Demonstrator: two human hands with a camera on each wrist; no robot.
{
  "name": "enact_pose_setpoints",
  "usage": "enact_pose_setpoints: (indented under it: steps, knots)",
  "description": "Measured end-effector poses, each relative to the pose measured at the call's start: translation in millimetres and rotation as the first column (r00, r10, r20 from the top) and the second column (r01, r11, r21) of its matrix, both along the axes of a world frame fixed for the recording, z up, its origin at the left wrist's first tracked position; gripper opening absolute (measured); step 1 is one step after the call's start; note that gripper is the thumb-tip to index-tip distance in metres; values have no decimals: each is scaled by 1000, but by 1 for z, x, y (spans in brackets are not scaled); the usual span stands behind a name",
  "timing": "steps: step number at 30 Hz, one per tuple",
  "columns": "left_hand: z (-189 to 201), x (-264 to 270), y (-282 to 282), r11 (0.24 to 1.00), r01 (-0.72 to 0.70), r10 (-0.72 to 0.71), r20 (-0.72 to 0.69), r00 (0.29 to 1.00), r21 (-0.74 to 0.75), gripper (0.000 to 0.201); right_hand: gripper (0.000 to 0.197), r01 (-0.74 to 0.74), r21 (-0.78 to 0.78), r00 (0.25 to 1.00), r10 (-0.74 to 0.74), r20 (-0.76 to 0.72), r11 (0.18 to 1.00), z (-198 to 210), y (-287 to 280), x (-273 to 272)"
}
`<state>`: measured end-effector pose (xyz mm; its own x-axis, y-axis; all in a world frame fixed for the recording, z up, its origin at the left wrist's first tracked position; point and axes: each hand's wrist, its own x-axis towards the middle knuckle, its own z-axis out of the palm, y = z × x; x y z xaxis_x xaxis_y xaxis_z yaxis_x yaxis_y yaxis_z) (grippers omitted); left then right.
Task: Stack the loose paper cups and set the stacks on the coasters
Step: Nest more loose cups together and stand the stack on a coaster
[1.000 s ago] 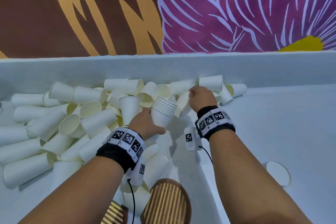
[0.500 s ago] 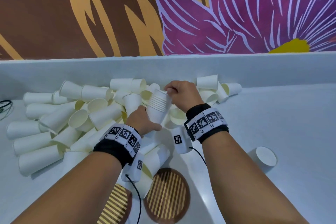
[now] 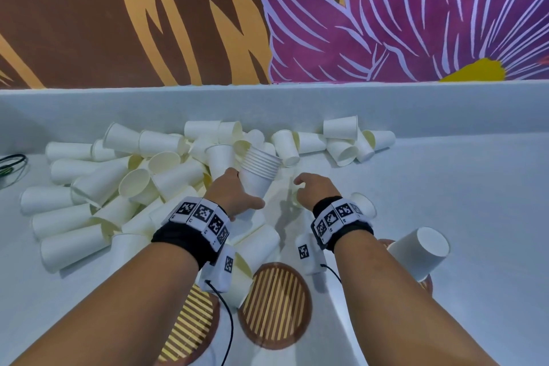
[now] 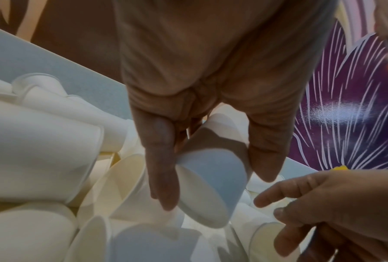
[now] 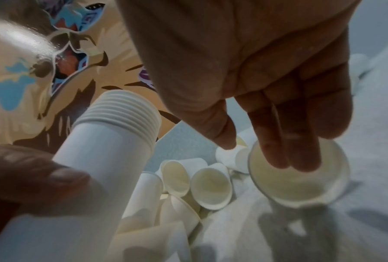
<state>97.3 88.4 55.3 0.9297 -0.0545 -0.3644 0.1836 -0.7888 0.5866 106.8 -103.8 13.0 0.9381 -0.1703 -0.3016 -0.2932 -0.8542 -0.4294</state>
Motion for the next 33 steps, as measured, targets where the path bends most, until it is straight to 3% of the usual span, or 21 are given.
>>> enact_pose_setpoints:
  steps: [5, 12, 17, 21, 25, 28, 31, 33]
  knots:
    - [-4, -4, 0, 1000, 22, -22, 12, 1000, 22, 70, 57, 10, 93, 995, -1, -95, 996, -20, 9, 0]
    - [-9, -3, 3, 999, 34, -35, 37, 999, 29, 73, 55, 22, 133, 1000, -24, 11, 991, -29, 7, 6]
    - [-9, -2, 1, 998, 45, -46, 30, 999, 40, 74, 42, 150, 1, 965, -146, 217, 989, -10, 3, 10]
    - [-9, -1, -3, 993, 86, -86, 6, 996, 80, 77, 28, 200, 211, 833, -279, 477, 957, 21, -4, 11]
    - [-10, -2, -10, 985, 133, -130, -33, 991, 111, 74, 26, 149, 296, 716, -309, 626, 944, 59, -8, 7]
    - [-7, -4, -18, 982, 165, -164, -12, 986, 88, 71, 24, 55, 272, 677, -236, 697, 961, 77, -4, 2]
    - [-5, -3, -25, 984, 175, -177, 55, 983, 38, 76, 20, -82, 228, 735, -95, 671, 970, 77, 7, -2]
    - [-5, -1, -26, 987, 161, -163, 86, 983, 22, 81, 18, -151, 287, 770, -69, 634, 946, 72, 13, -5]
